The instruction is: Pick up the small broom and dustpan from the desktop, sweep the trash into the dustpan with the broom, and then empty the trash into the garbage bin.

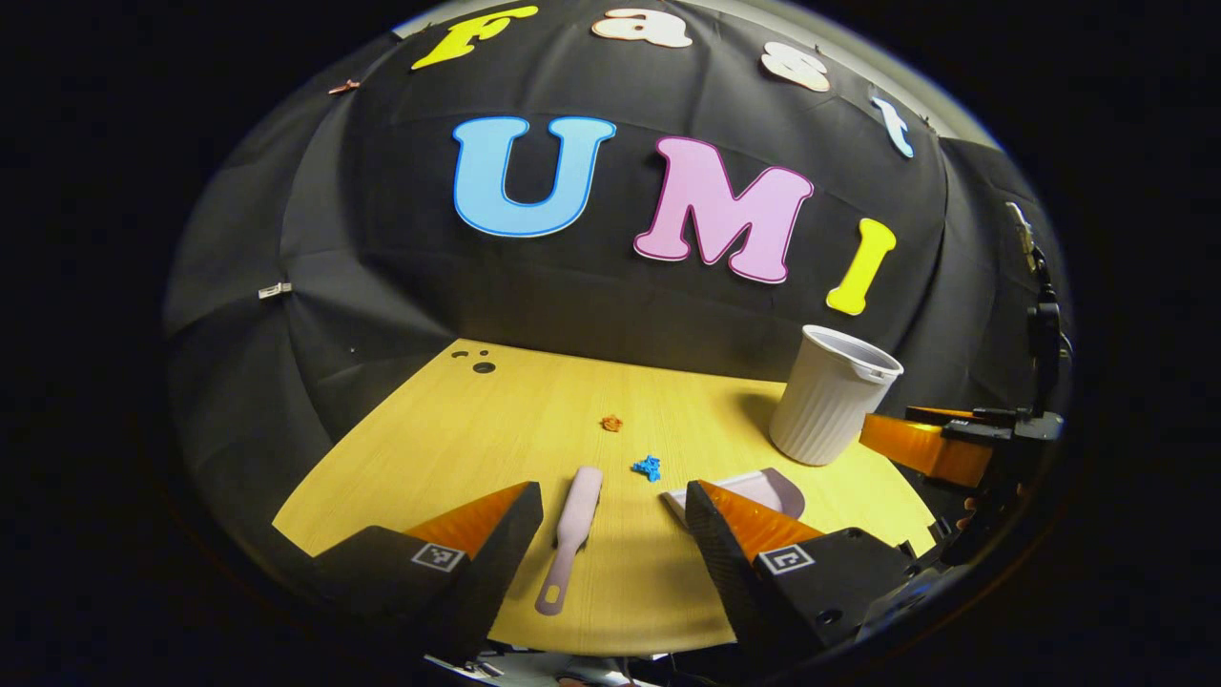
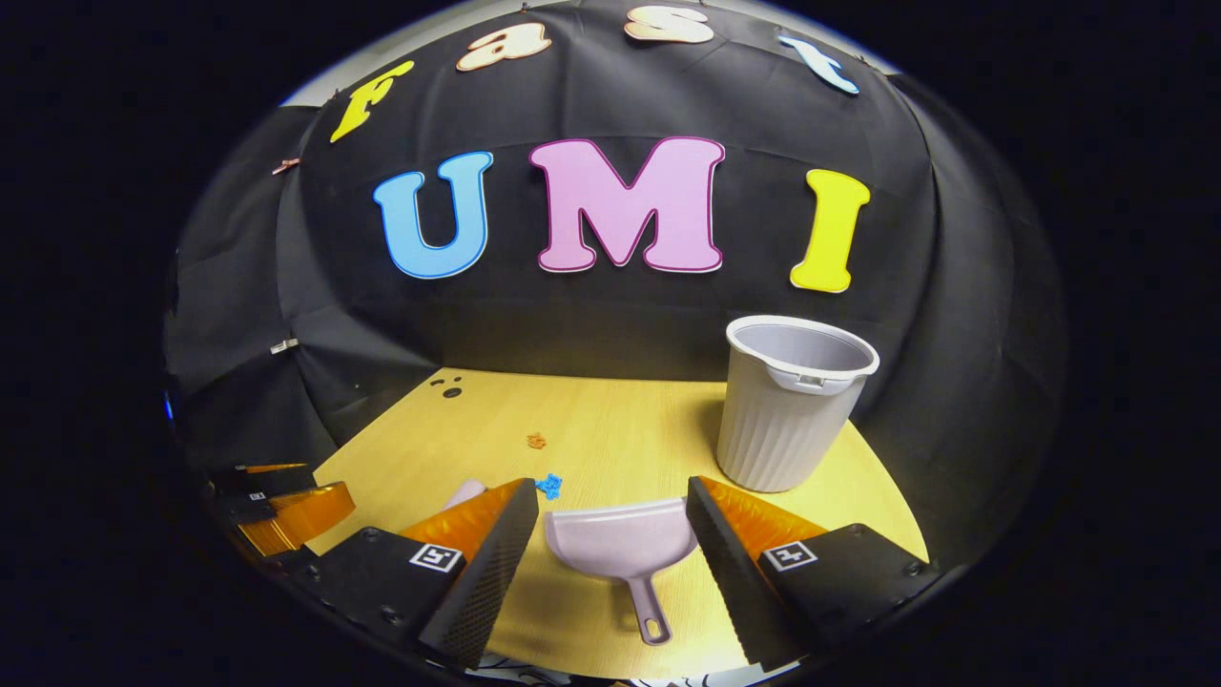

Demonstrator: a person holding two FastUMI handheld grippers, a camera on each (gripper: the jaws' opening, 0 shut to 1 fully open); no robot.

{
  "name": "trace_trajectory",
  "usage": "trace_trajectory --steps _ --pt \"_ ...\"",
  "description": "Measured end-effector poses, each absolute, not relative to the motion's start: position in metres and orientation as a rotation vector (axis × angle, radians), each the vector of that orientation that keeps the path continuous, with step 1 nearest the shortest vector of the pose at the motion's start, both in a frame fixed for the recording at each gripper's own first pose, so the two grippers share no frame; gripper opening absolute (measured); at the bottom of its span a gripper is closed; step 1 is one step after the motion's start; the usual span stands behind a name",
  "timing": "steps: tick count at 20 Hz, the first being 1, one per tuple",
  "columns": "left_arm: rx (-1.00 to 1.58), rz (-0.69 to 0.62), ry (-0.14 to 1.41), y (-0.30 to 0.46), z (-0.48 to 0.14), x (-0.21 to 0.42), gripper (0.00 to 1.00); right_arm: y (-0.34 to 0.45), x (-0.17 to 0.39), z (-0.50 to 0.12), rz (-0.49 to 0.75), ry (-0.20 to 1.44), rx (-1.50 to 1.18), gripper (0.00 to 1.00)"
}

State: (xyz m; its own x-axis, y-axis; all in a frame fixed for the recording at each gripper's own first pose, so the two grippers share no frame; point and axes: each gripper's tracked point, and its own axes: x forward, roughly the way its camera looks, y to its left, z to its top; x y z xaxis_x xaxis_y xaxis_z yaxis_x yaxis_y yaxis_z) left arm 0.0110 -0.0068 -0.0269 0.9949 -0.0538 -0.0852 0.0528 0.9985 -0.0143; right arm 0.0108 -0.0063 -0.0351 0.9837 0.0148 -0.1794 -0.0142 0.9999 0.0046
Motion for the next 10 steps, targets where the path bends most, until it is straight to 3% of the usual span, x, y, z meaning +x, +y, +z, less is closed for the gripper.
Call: trace_trajectory --steps 10 --pt "0.025 -0.004 0.109 0.025 -0.027 0.036 0.96 -0.018 0.012 -0.051 0.012 0.249 -0.007 0.98"
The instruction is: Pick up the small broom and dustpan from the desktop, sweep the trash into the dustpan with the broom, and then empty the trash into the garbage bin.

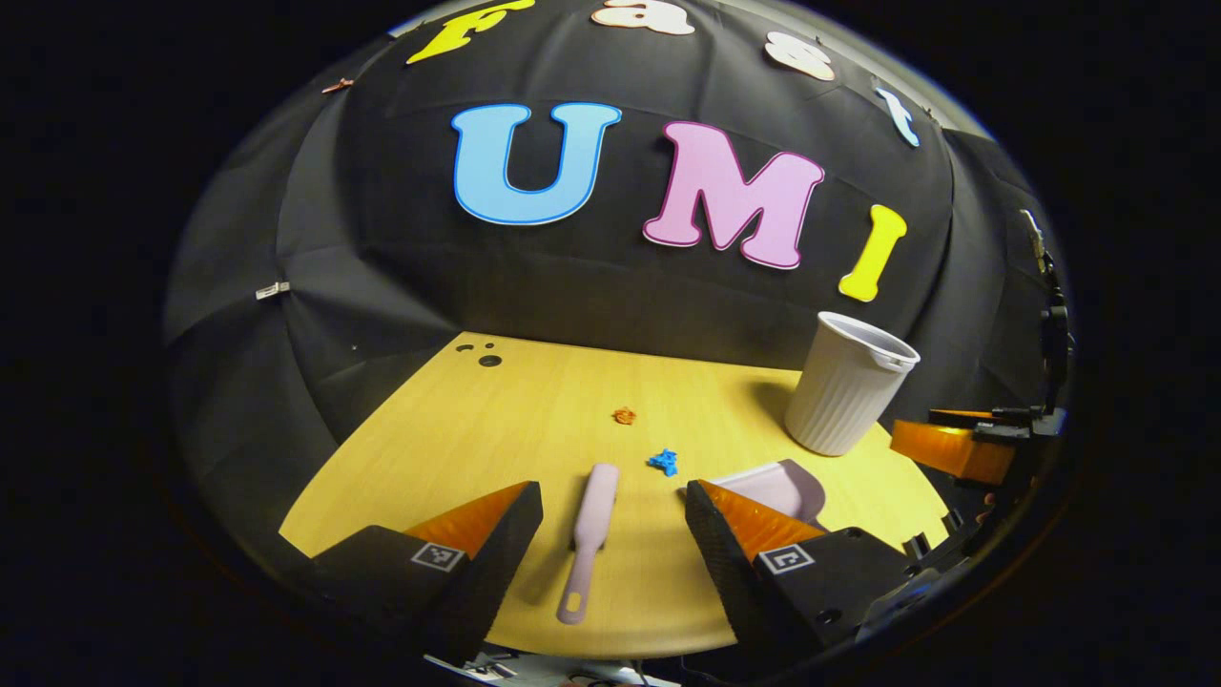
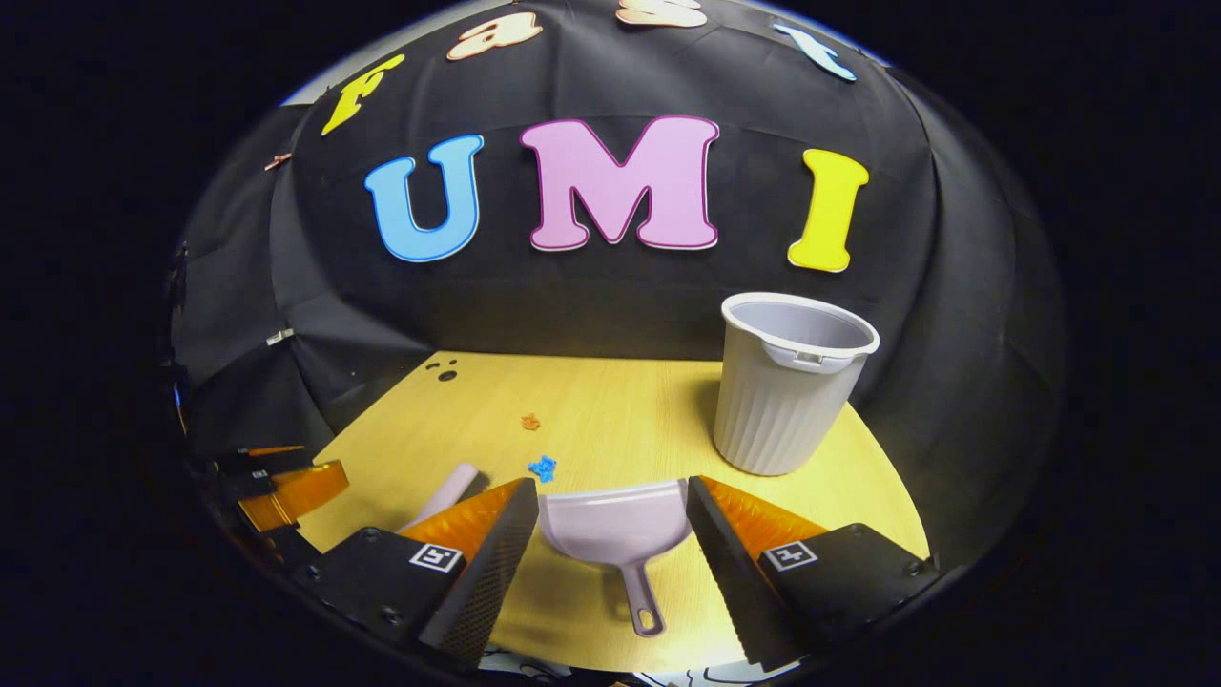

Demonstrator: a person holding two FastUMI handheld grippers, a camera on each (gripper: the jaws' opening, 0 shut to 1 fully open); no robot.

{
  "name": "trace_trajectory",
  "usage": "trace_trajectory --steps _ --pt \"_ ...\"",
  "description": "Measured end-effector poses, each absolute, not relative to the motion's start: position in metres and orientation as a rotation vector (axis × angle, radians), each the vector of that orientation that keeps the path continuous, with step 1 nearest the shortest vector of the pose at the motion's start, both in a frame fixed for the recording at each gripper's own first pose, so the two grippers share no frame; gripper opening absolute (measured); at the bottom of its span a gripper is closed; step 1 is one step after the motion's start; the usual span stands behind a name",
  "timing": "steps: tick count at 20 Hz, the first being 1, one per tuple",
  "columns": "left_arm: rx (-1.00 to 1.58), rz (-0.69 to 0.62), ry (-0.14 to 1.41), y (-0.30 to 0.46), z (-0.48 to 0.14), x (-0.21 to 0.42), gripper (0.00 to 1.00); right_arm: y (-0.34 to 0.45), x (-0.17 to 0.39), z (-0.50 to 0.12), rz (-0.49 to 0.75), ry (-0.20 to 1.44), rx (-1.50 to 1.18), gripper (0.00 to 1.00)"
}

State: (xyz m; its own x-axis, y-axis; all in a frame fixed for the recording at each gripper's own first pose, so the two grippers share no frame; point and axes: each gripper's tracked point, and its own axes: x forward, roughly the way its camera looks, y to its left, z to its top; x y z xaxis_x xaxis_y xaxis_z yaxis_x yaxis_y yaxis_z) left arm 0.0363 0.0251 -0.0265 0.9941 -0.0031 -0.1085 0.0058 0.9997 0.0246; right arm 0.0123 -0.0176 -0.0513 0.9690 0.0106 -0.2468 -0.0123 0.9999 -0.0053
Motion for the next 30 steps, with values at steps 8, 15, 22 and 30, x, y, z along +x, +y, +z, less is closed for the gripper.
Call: trace_trajectory --steps 8,15,22,30 --pt "0.017 -0.006 0.255 0.042 -0.066 0.07 0.96 -0.018 0.025 -0.114 0.034 0.466 0.02 0.98" --pt "-0.002 -0.02 0.48 0.048 -0.126 0.099 0.96 -0.031 0.038 -0.194 -0.004 0.711 0.076 0.99" --pt "0.012 -0.009 0.64 0.042 -0.172 0.127 0.96 -0.038 0.052 -0.249 0.0 0.862 0.051 0.98" --pt "0.068 0.001 0.753 0.037 -0.2 0.143 0.96 -0.041 0.063 -0.296 0.005 1.008 0.063 0.6"
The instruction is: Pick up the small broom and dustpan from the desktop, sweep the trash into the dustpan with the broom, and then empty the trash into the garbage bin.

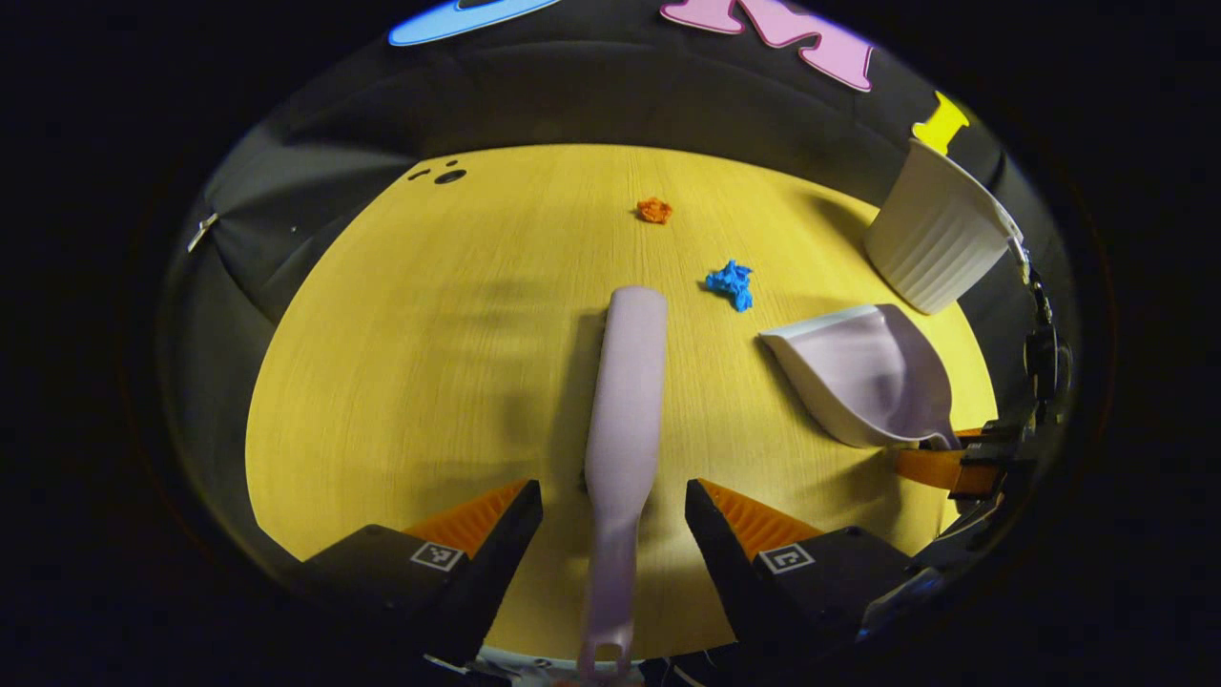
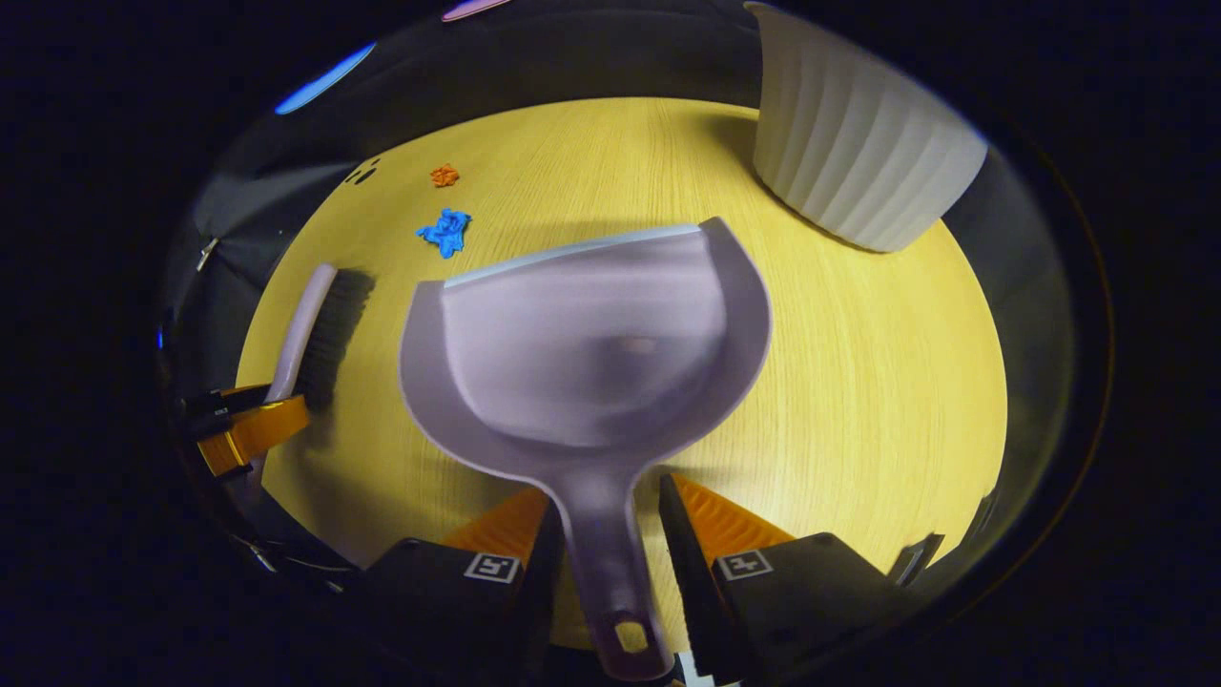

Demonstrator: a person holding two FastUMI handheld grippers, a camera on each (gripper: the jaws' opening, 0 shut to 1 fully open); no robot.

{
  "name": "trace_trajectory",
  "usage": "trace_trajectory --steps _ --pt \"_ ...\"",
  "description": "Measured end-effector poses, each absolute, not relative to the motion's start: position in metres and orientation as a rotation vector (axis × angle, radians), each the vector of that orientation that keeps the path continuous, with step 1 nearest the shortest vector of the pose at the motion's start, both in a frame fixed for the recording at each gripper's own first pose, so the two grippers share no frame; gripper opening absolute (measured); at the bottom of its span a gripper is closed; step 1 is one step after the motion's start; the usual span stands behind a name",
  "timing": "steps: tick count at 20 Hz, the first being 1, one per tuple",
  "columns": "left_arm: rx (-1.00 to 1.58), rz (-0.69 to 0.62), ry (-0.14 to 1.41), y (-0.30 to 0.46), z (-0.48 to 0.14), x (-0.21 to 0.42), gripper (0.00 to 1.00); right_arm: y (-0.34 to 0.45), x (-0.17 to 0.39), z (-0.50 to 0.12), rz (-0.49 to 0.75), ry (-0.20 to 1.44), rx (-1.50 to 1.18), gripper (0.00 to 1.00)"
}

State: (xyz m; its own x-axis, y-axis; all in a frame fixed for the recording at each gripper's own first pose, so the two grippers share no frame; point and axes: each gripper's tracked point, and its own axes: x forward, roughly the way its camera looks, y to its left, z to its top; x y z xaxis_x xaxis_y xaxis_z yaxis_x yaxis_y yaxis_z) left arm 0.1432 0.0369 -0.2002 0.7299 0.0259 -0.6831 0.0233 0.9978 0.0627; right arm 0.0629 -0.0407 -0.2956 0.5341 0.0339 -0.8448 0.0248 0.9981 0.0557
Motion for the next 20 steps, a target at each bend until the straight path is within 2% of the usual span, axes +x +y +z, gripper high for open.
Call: trace_trajectory --steps 3,4,5,7,8,9,10,11,12,13,14,15,17,18,19,20 --pt "0.052 0.022 0.791 0.037 -0.21 0.15 0.96 -0.04 0.073 -0.296 0.015 1.005 0.049 0.63" --pt "0.057 0.029 0.803 0.038 -0.213 0.151 0.96 -0.037 0.074 -0.295 0.018 0.999 0.05 0.54" --pt "0.059 0.03 0.813 0.039 -0.215 0.153 0.96 -0.038 0.075 -0.297 0.016 1.006 0.046 0.52" --pt "0.072 0.029 0.829 0.038 -0.218 0.158 0.96 -0.035 0.076 -0.295 0.027 1.011 0.04 0.37" --pt "0.085 0.029 0.836 0.038 -0.22 0.159 0.96 -0.034 0.077 -0.295 0.031 1.021 0.041 0.4" --pt "0.107 0.034 0.842 0.039 -0.221 0.161 0.96 -0.032 0.079 -0.294 0.035 1.023 0.046 0.36" --pt "0.13 0.032 0.842 0.04 -0.221 0.162 0.96 -0.032 0.077 -0.295 0.038 1.031 0.053 0.42" --pt "0.153 0.032 0.848 0.04 -0.221 0.163 0.95 -0.033 0.077 -0.294 0.042 1.034 0.062 0.37" --pt "0.16 0.022 0.852 0.037 -0.222 0.162 0.92 -0.033 0.077 -0.293 0.048 1.039 0.067 0.41" --pt "0.167 0.015 0.854 0.035 -0.222 0.163 0.89 -0.033 0.077 -0.294 0.054 1.042 0.071 0.37" --pt "0.172 0.01 0.855 0.033 -0.224 0.164 0.83 -0.034 0.078 -0.293 0.06 1.041 0.074 0.33" --pt "0.177 0.006 0.857 0.032 -0.224 0.164 0.79 -0.033 0.078 -0.293 0.065 1.043 0.075 0.37" --pt "0.181 0.005 0.861 0.031 -0.224 0.166 0.7 -0.033 0.078 -0.293 0.076 1.041 0.071 0.37" --pt "0.175 0.006 0.851 0.031 -0.223 0.166 0.59 -0.033 0.078 -0.293 0.081 1.04 0.071 0.37" --pt "0.166 0.019 0.844 0.031 -0.22 0.165 0.53 -0.033 0.078 -0.293 0.087 1.039 0.071 0.37" --pt "0.154 0.024 0.837 0.031 -0.222 0.166 0.4 -0.033 0.078 -0.293 0.092 1.04 0.073 0.37"
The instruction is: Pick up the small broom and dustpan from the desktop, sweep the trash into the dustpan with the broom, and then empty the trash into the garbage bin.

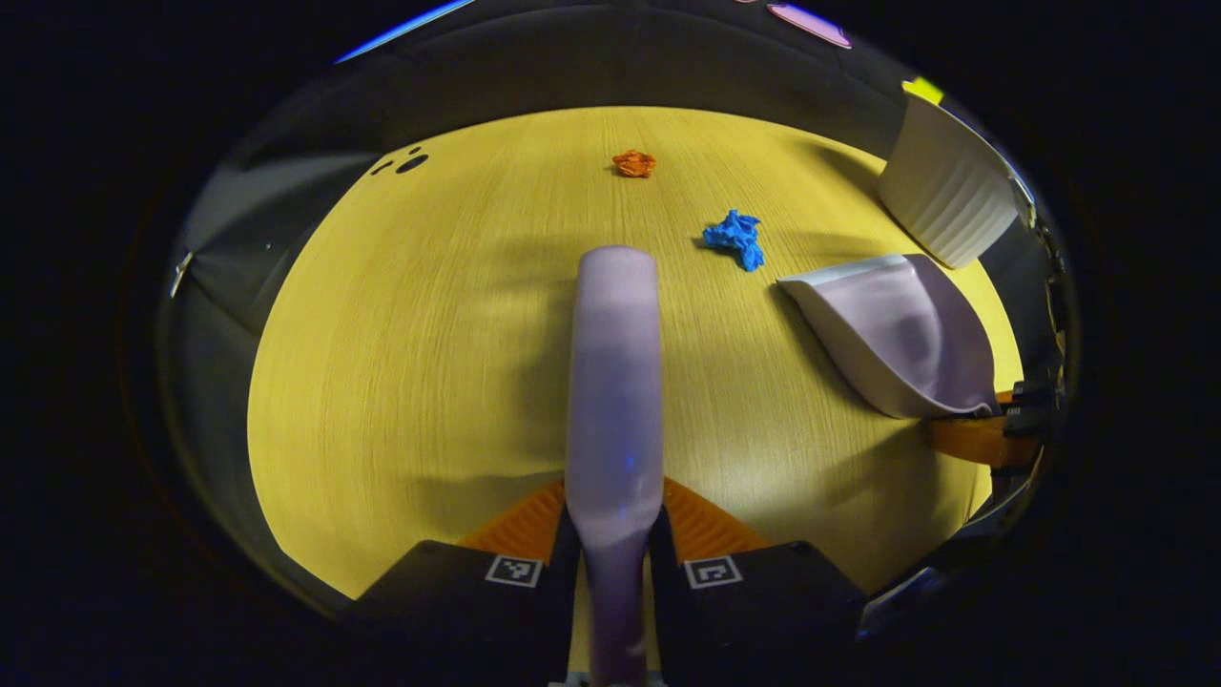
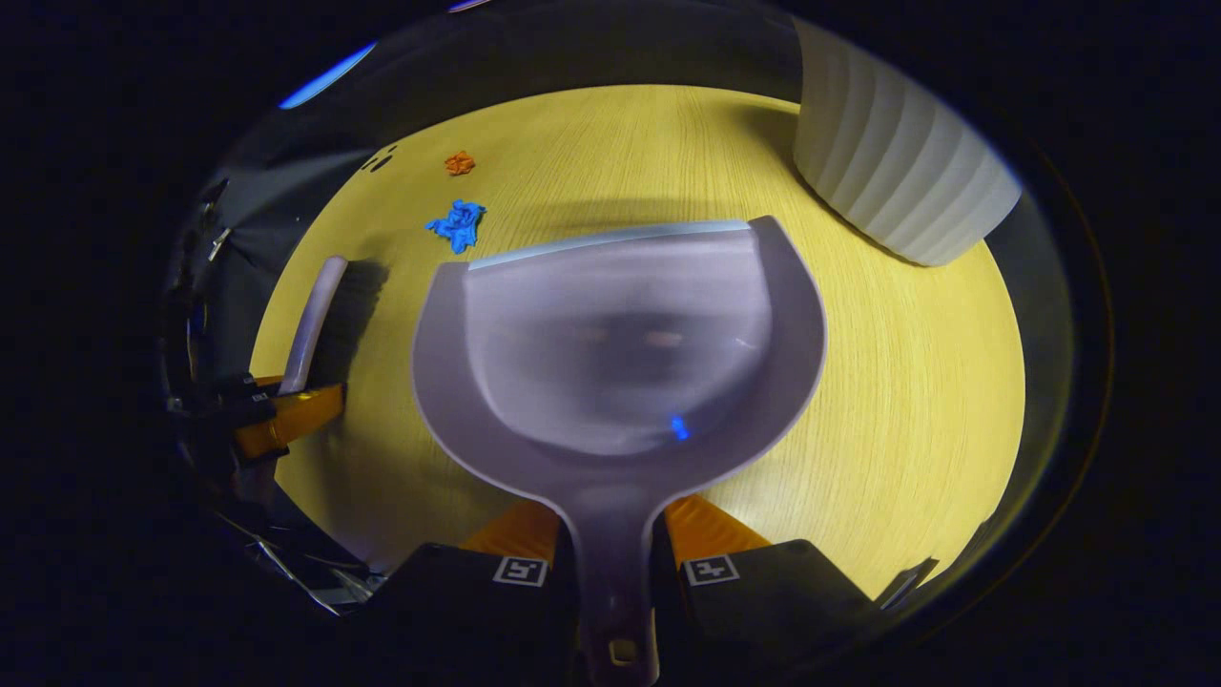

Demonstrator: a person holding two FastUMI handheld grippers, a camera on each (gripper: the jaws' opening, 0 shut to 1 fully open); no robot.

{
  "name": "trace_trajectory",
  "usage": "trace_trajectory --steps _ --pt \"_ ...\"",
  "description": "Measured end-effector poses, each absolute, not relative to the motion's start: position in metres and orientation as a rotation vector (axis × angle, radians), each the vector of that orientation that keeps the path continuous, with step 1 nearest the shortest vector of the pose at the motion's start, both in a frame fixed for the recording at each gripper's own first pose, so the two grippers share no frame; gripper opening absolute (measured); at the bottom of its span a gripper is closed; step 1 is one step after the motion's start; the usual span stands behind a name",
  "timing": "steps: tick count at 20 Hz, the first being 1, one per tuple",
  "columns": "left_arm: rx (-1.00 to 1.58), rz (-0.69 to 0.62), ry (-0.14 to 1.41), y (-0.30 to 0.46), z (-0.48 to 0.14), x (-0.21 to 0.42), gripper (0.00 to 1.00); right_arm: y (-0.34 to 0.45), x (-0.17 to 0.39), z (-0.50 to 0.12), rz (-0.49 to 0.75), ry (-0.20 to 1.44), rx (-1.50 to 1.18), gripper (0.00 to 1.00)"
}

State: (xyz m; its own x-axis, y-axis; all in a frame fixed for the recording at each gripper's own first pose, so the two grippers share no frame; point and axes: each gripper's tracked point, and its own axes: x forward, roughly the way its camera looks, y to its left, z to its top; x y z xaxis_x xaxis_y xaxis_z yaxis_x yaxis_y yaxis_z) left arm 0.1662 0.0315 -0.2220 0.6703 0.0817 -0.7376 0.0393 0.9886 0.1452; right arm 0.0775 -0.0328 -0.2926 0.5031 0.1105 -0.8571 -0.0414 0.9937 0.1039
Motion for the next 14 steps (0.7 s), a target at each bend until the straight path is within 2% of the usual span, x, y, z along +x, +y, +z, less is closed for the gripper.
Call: trace_trajectory --steps 2,3,4,6,11,12,14 --pt "0.145 0.025 0.814 0.032 -0.221 0.167 0.36 -0.033 0.077 -0.292 0.103 1.039 0.076 0.37" --pt "0.134 0.03 0.799 0.033 -0.219 0.168 0.36 -0.033 0.078 -0.292 0.11 1.039 0.073 0.33" --pt "0.117 0.042 0.77 0.035 -0.217 0.169 0.33 -0.033 0.077 -0.292 0.117 1.037 0.072 0.37" --pt "0.071 0.072 0.742 0.041 -0.215 0.169 0.28 -0.033 0.077 -0.291 0.13 1.036 0.076 0.37" --pt "0.103 0.064 0.716 0.053 -0.188 0.185 0.25 -0.032 0.076 -0.291 0.162 1.034 0.052 0.33" --pt "0.127 0.057 0.71 0.056 -0.181 0.191 0.25 -0.031 0.076 -0.291 0.169 1.037 0.047 0.37" --pt "0.155 0.056 0.705 0.061 -0.167 0.204 0.25 -0.033 0.074 -0.291 0.18 1.049 0.029 0.37"
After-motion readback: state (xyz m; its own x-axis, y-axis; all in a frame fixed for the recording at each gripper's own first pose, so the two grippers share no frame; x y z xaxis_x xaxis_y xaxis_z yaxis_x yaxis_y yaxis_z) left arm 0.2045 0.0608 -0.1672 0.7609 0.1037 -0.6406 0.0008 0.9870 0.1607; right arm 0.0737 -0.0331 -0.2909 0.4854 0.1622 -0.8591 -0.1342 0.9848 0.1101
